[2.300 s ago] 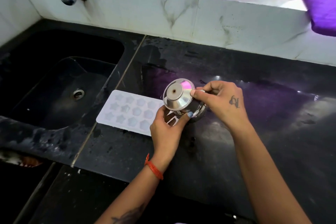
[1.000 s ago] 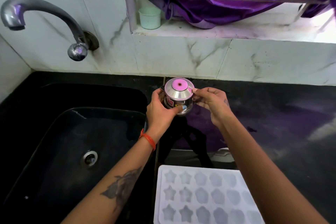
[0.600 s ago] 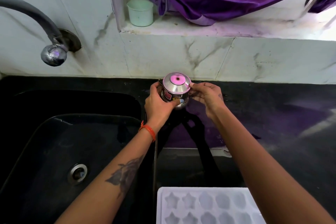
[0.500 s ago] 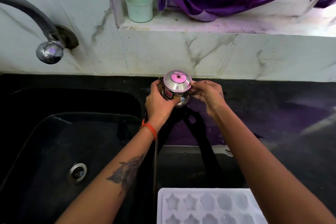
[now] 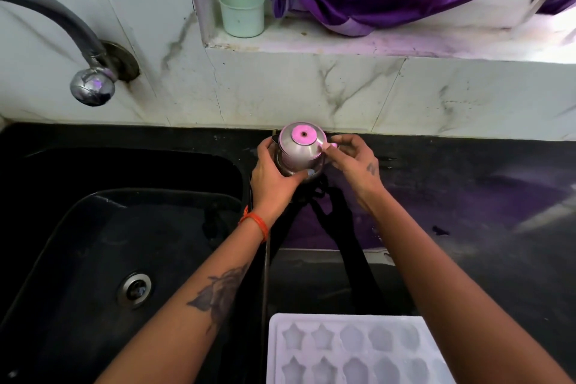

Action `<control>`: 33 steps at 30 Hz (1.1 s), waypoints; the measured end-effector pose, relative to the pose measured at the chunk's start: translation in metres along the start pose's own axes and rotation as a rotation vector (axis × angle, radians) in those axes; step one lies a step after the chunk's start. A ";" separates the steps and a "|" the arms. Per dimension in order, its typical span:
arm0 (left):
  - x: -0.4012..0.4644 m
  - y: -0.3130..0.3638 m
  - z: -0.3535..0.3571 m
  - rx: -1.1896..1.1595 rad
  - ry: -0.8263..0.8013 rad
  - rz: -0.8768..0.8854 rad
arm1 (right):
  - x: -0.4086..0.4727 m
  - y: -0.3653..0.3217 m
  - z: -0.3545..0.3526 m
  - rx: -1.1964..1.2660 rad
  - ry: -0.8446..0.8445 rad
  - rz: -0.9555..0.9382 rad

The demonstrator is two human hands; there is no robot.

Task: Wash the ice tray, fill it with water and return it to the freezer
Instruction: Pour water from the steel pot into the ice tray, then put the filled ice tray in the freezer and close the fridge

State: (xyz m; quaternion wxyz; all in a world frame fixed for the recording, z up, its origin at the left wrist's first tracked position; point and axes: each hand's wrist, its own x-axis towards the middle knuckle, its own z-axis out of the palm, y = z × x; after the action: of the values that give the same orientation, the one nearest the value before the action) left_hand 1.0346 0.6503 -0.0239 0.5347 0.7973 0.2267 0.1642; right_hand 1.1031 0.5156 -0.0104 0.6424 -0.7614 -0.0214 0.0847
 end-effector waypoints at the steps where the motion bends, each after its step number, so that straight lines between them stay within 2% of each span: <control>1: -0.005 0.002 -0.002 -0.008 -0.006 0.007 | -0.006 -0.003 -0.002 -0.043 0.006 -0.027; 9: -0.069 0.014 -0.021 0.080 -0.050 0.145 | -0.071 -0.008 -0.037 -0.481 0.029 -0.322; 16: -0.147 0.010 -0.036 0.214 -0.087 0.176 | -0.141 0.004 -0.074 -0.667 0.057 -0.430; 23: -0.211 -0.010 -0.045 0.318 -0.073 0.150 | -0.206 0.034 -0.110 -0.773 0.063 -0.390; 33: -0.280 -0.019 -0.050 0.407 0.028 0.023 | -0.267 0.064 -0.144 -0.789 0.100 -0.297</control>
State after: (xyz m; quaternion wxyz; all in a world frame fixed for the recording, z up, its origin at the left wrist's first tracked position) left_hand 0.7697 0.5455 -0.0283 0.3576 0.8890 0.2537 0.1322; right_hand 0.8577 0.3261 -0.0227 0.3073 -0.9407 -0.1305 -0.0607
